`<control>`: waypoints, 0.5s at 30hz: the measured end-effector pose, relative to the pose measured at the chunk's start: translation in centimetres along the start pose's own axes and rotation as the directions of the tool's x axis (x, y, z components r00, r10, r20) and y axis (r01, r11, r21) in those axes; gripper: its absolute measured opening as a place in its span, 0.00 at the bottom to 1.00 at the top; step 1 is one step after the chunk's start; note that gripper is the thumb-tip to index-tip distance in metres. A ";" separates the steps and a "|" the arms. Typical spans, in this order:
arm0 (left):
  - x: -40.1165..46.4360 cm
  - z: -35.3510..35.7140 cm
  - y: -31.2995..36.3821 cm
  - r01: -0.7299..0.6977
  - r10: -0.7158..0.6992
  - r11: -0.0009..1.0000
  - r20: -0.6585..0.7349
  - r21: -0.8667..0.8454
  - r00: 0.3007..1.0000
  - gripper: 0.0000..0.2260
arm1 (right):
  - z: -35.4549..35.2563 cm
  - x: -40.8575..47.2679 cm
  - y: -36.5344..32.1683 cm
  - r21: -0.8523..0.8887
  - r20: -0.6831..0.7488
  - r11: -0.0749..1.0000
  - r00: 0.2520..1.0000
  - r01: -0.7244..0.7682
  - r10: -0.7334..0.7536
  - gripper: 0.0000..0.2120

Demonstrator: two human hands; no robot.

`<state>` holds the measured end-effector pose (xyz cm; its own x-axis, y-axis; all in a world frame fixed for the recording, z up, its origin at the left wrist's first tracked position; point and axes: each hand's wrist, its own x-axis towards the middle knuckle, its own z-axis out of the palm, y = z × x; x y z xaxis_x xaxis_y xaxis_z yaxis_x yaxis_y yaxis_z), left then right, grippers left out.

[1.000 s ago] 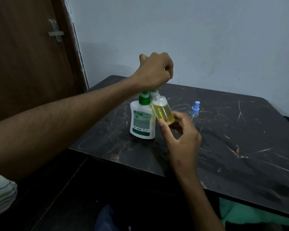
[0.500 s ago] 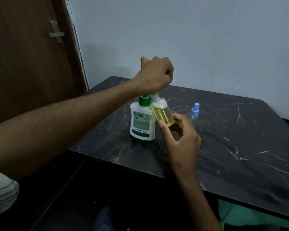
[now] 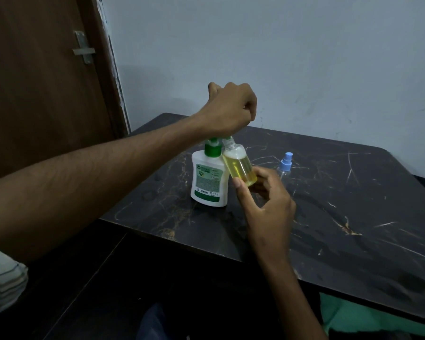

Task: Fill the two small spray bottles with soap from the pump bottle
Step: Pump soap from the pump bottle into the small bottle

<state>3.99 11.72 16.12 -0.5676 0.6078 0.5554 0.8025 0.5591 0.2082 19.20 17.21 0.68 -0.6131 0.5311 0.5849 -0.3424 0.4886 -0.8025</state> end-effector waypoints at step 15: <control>0.2 0.2 -0.3 0.000 0.000 1.000 0.017 -0.007 1.000 0.15 | 0.1 0.1 0.1 -0.004 0.006 1.000 1.000 0.000 0.000 0.12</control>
<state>3.58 11.85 16.00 -0.5709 0.6174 0.5412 0.8036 0.5554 0.2140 19.02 17.20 0.62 -0.6173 0.5268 0.5843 -0.3393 0.4918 -0.8019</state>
